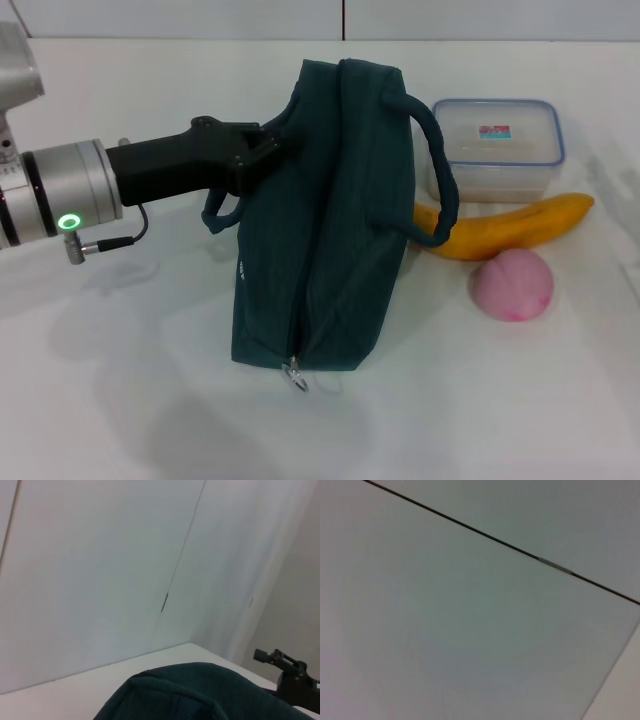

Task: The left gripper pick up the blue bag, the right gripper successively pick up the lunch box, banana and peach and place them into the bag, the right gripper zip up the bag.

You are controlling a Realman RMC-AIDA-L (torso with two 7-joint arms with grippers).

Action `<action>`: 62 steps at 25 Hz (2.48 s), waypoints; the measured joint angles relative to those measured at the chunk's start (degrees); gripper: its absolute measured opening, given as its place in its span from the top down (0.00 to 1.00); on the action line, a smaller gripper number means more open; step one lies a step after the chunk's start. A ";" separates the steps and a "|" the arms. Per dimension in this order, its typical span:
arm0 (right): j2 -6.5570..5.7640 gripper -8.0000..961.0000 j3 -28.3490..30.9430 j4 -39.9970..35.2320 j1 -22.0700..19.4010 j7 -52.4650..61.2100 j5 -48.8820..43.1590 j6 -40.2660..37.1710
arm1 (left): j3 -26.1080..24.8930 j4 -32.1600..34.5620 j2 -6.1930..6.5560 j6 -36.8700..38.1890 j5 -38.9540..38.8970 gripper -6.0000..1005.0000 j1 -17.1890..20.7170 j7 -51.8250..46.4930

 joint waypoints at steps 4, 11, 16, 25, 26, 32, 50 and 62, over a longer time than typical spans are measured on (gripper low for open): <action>-0.01 0.09 14.78 2.45 2.30 0.55 -12.80 3.60 | 0.27 0.00 0.02 -0.03 0.03 0.95 -0.01 0.91; 0.00 0.09 33.36 5.27 4.73 0.01 -30.07 9.73 | 1.14 0.48 0.12 -0.03 0.13 0.95 -0.10 1.41; -0.01 0.09 39.24 6.14 5.17 -0.14 -34.89 13.02 | 1.45 0.53 0.16 -0.03 0.89 0.95 -0.10 2.37; 0.00 0.10 41.66 8.94 8.62 -0.14 -35.47 17.29 | 2.26 0.11 -0.02 -0.02 1.41 0.95 -0.41 3.98; 0.00 0.10 41.92 9.02 8.74 -0.14 -35.58 17.49 | 2.27 0.11 -0.06 -0.03 1.42 0.95 -0.43 4.19; 0.00 0.10 47.60 10.31 9.51 0.02 -40.71 19.11 | 2.70 0.02 -0.08 -0.02 1.43 0.95 -0.43 4.38; 0.00 0.11 49.82 10.16 9.64 0.19 -41.44 19.63 | 2.90 -0.27 -0.07 0.10 1.47 0.95 -0.61 5.24; 0.00 0.20 50.36 10.32 9.20 -0.82 -42.75 19.47 | 2.95 -1.93 -0.07 -0.02 1.24 0.95 -0.70 7.34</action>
